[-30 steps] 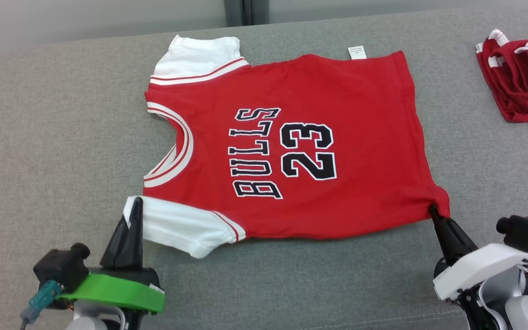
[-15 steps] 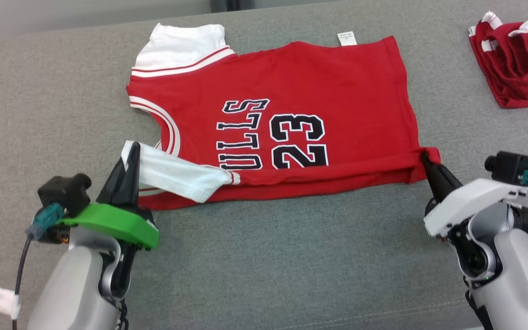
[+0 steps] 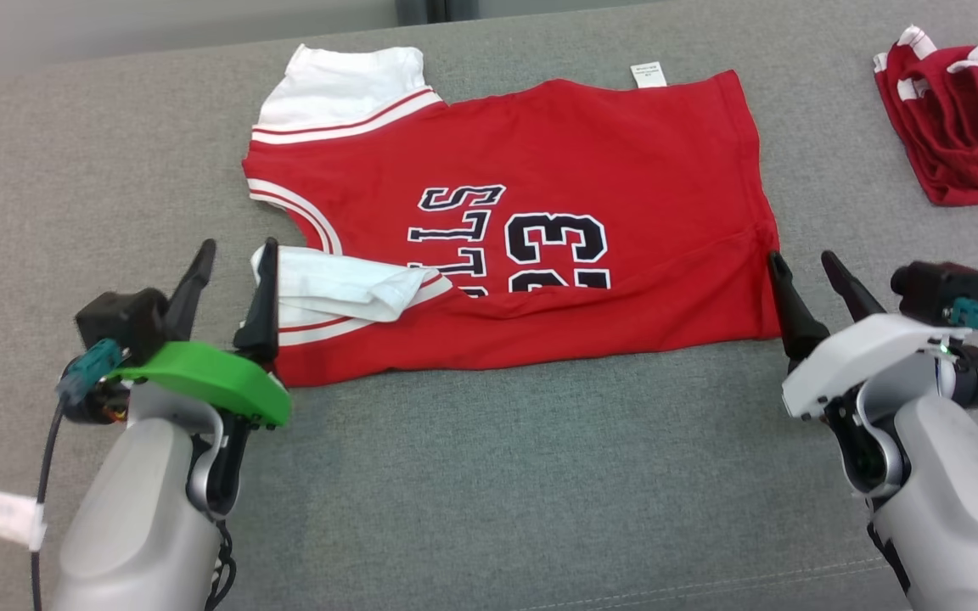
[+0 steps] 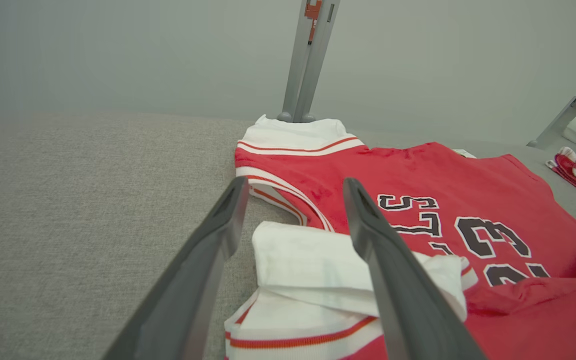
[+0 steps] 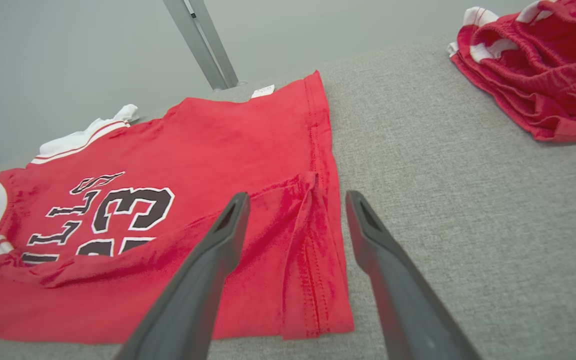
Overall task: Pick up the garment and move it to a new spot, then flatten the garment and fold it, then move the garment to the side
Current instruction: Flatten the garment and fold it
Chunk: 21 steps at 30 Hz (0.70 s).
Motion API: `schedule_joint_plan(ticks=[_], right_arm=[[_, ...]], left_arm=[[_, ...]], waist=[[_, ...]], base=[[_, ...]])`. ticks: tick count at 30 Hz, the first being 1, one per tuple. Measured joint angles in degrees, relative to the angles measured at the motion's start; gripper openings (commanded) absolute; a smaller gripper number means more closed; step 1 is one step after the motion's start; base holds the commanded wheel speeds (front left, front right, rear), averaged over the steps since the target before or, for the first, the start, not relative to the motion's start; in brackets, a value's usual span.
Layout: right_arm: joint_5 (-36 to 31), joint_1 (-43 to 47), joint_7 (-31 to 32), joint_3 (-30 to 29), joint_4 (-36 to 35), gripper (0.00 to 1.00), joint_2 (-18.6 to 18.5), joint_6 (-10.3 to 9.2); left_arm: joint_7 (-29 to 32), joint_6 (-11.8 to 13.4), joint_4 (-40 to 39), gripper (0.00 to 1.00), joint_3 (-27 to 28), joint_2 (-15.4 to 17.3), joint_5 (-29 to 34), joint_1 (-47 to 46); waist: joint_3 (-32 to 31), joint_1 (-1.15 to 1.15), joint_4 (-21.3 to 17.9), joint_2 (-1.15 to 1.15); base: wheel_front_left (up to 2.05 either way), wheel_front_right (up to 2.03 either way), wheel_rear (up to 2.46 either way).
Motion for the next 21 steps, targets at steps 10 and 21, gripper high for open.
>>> schedule_joint_plan(ticks=[10,21], right_arm=[[-0.9,4.0,-1.8,2.9,0.7,1.0,-2.6,0.0],[-7.3,-2.2,-2.6,6.1,11.0,0.68,-1.7,0.0]], left_arm=[[-0.2,-0.1,-1.5,1.0,1.7,0.0,2.0,9.7],[0.5,-0.1,7.5,0.89,-3.7,-0.8,-0.6,4.9]], waist=[[0.0,0.0,1.0,0.0],[2.3,0.0,1.1,0.0]], base=[[0.0,0.0,0.0],[0.0,0.0,0.0]])
